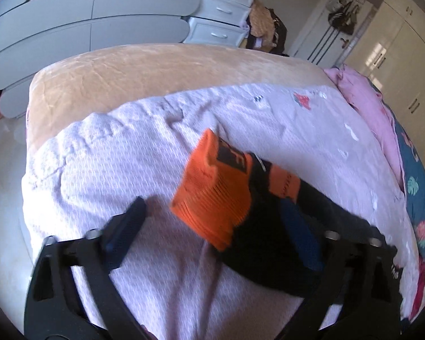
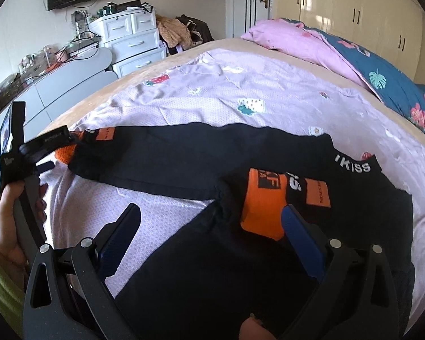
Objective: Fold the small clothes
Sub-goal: 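Move the left gripper to the other sleeve's orange cuff and grasp it, then lift the sleeve with the left gripper and carry it across the shirt body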
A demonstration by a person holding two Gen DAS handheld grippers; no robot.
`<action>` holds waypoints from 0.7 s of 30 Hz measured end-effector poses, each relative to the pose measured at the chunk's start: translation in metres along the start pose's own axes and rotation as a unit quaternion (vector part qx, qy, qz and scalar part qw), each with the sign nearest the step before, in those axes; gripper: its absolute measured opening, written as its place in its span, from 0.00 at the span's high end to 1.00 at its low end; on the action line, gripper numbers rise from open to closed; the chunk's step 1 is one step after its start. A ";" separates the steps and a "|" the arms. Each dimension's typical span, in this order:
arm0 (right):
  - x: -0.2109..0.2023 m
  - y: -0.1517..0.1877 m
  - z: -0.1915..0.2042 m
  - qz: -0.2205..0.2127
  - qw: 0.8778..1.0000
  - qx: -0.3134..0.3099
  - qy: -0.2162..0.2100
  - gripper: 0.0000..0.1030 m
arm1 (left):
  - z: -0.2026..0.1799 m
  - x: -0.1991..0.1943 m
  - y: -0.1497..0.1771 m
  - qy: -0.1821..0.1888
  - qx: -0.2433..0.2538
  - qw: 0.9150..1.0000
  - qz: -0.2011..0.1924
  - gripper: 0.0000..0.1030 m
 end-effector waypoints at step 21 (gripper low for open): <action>-0.040 0.027 -0.082 -0.018 0.993 0.119 0.008 0.04 | -0.114 -0.110 -0.023 0.149 0.071 0.985 -0.054 0.95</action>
Point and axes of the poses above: each gripper's, at about its wrist camera, not at the fingertips, and x roughly the way its jaws point, z to its left, y to its underside, the point moved 10 cm from there along x, roughly the way its jaws point, and after that the axes turned 6 degrees about z, right-handed, at the moved point
